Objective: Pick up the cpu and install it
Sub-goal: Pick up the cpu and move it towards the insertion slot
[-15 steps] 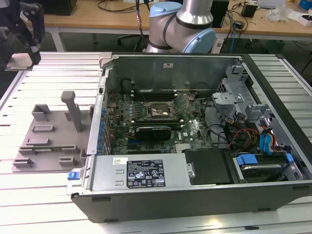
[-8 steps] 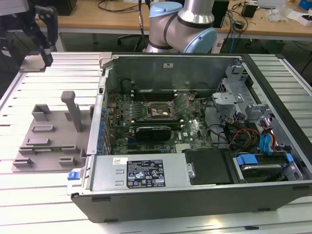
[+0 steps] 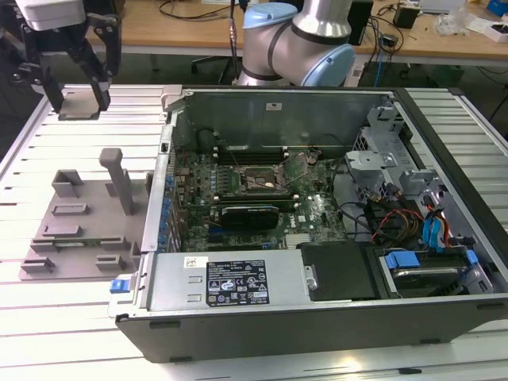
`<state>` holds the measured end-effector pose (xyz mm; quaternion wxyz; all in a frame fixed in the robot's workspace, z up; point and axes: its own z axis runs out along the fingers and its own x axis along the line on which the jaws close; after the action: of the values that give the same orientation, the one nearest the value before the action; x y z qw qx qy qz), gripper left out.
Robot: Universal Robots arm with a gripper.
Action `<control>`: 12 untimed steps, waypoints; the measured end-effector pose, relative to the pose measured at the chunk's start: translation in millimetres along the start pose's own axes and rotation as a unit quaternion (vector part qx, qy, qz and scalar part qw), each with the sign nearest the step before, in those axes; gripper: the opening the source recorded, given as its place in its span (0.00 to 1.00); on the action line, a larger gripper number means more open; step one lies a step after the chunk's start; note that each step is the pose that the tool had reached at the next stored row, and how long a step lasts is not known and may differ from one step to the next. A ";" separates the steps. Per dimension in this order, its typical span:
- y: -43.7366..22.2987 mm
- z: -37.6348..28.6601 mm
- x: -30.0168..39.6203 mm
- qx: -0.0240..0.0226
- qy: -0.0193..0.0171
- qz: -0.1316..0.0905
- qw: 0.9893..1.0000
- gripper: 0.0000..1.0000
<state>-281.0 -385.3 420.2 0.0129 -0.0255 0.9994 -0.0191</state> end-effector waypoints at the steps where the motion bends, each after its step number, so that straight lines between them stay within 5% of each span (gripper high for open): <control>1: -0.1 0.1 -1.7 0.000 0.000 0.000 1.000 0.55; 12: -1.2 1.2 -23.5 0.000 0.000 0.000 1.000 0.55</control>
<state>-257.4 -385.3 419.6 0.0129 -0.0254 0.9994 -0.0195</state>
